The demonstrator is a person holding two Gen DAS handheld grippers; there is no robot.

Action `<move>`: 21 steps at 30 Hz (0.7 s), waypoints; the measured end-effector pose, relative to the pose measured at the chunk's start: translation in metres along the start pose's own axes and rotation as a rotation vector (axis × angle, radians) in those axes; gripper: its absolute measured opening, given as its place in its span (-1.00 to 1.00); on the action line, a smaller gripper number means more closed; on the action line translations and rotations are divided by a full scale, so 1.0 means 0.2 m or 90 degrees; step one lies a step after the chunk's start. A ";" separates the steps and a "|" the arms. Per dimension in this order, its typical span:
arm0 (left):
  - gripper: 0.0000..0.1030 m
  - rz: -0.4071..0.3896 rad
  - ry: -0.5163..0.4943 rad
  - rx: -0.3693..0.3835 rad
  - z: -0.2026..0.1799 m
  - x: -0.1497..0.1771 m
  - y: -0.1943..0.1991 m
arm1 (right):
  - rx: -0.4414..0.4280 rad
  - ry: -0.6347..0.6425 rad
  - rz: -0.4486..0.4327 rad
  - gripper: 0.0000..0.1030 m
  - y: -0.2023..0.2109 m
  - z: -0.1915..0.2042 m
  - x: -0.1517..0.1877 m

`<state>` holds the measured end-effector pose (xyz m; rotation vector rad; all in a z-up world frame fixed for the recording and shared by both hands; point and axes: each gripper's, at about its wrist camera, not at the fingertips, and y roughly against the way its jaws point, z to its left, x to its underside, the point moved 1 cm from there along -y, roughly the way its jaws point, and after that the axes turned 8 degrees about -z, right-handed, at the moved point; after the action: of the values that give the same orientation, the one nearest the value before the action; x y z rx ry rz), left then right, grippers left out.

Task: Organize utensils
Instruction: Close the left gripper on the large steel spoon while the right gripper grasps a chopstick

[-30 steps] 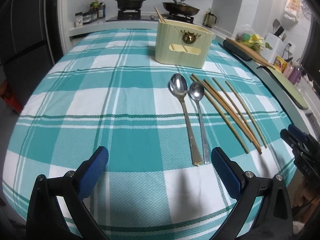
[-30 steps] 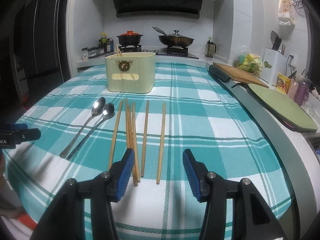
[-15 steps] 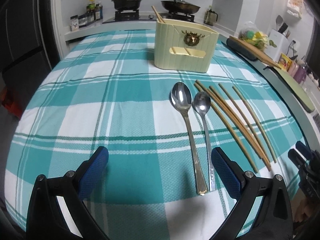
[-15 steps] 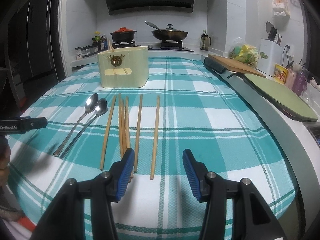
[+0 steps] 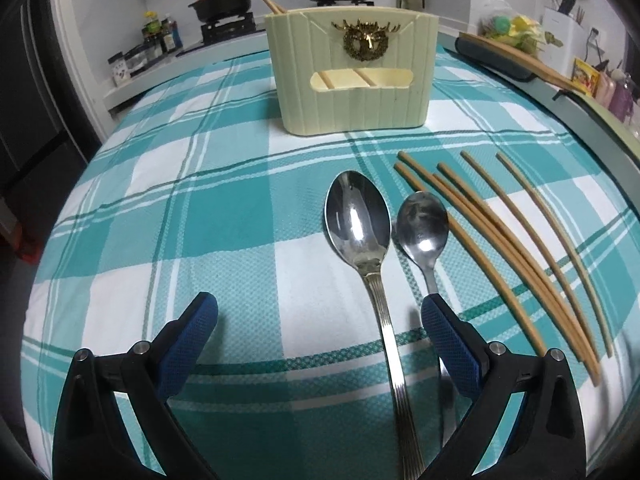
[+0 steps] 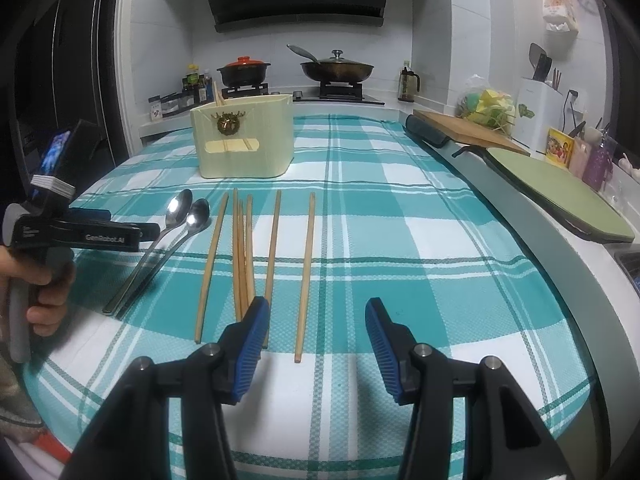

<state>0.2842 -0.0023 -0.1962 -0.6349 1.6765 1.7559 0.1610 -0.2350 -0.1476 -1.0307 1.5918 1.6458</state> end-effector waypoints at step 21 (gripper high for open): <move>0.99 0.030 0.073 0.000 0.09 0.04 -0.08 | -0.109 -0.029 0.168 -0.29 -0.63 -0.08 -0.16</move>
<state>0.2916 0.0175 -0.2113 -0.7142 1.7821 1.7818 0.2870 -0.2387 -0.1838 -0.8887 1.6346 1.9976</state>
